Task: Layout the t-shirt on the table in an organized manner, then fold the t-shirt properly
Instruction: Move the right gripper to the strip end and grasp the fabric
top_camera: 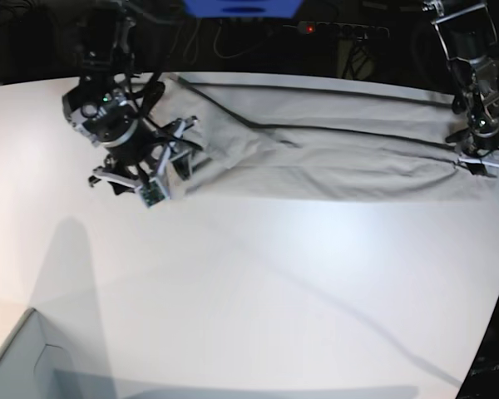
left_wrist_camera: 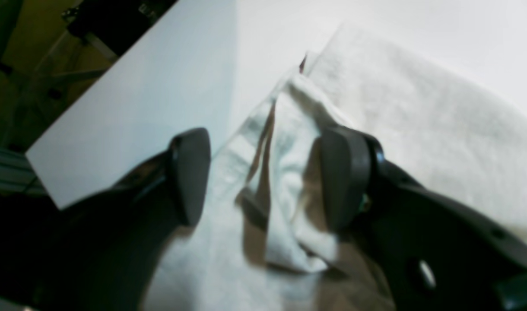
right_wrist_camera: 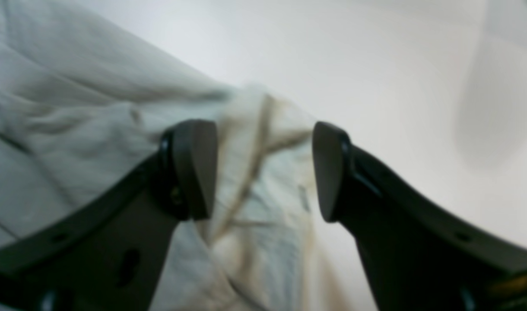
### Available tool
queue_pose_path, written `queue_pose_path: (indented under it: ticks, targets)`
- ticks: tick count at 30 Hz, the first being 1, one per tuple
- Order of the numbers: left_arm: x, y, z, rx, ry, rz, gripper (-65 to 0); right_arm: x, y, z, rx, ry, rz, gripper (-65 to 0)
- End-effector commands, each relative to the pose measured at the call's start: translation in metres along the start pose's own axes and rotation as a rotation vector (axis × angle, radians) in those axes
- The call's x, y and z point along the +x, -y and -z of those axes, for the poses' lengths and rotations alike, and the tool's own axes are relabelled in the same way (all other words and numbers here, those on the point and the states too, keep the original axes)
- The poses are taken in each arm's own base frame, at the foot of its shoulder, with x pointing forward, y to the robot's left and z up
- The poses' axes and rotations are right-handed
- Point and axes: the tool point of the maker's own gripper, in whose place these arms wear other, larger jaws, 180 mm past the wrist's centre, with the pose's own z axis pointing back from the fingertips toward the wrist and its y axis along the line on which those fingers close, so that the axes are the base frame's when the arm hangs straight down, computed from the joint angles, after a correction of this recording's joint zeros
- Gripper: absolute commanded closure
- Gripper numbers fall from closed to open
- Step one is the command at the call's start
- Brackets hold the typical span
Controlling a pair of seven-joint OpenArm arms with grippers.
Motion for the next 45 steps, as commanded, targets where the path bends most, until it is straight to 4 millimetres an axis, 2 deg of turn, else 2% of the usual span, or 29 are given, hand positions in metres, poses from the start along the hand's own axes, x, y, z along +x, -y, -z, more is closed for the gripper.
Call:
queue_pose_path:
  ticks: [1, 5, 15, 16, 18, 21, 22, 24, 28, 31, 34, 36, 40, 43, 45]
  targets:
    - [-0.026, -0.001, -0.002, 0.001, -0.112, 0.019, -38.8, 0.013, -0.004, 0.0, 0.005, 0.032, -0.019, -35.4]
    - [-0.027, 0.001, -0.002, -0.002, -0.114, 0.016, -38.8, 0.004, -0.023, 0.013, 0.041, -0.021, -0.066, -35.5]
    - [-0.029, 0.0, -0.003, 0.0, -0.117, 0.022, -38.8, 0.0, -0.02, 0.05, 0.047, -0.076, -0.022, -33.6]
    - [-0.029, 0.0, -0.003, 0.0, -0.117, 0.022, -38.8, 0.0, -0.02, 0.054, 0.052, -0.079, -0.021, -30.9]
    - [-0.03, -0.001, -0.003, 0.0, -0.118, 0.023, -38.8, -0.006, -0.007, 0.055, 0.002, -0.102, 0.017, -22.2]
    - [-0.03, -0.001, -0.004, -0.001, -0.119, 0.025, -38.8, -0.019, 0.022, 0.054, -0.122, -0.144, 0.108, -4.1]
    - [-0.03, -0.001, -0.004, -0.001, -0.119, 0.025, -38.8, -0.025, 0.029, 0.053, -0.15, -0.158, 0.133, 0.0]
    - [-0.03, -0.001, -0.003, 0.0, -0.119, 0.025, -38.8, -0.036, 0.043, 0.049, -0.199, -0.173, 0.176, 0.0]
    - [-0.027, 0.0, -0.002, -0.001, -0.113, 0.024, -38.8, -0.054, 0.054, 0.04, -0.232, -0.197, 0.218, 0.0]
    - [-0.027, 0.0, -0.002, -0.002, -0.112, 0.023, -38.8, -0.061, 0.066, 0.024, -0.271, -0.194, 0.233, 0.0]
    - [-0.027, 0.0, -0.002, -0.002, -0.112, 0.023, -38.8, -0.054, 0.076, 0.007, -0.281, -0.163, 0.201, 0.0]
    - [-0.027, 0.0, -0.002, -0.002, -0.112, 0.023, -38.8, -0.047, 0.089, -0.004, -0.314, -0.14, 0.194, 0.0]
    - [-0.027, 0.0, -0.002, -0.002, -0.112, 0.023, -38.8, -0.045, 0.108, -0.012, -0.364, -0.132, 0.216, 0.0]
    - [-0.026, 0.001, -0.002, -0.002, -0.111, 0.022, -38.8, -0.052, 0.105, -0.014, -0.335, -0.151, 0.198, 0.0]
    - [-0.026, 0.001, -0.002, -0.002, -0.111, 0.022, -38.8, -0.07, 0.091, -0.017, -0.296, -0.2, 0.188, 0.0]
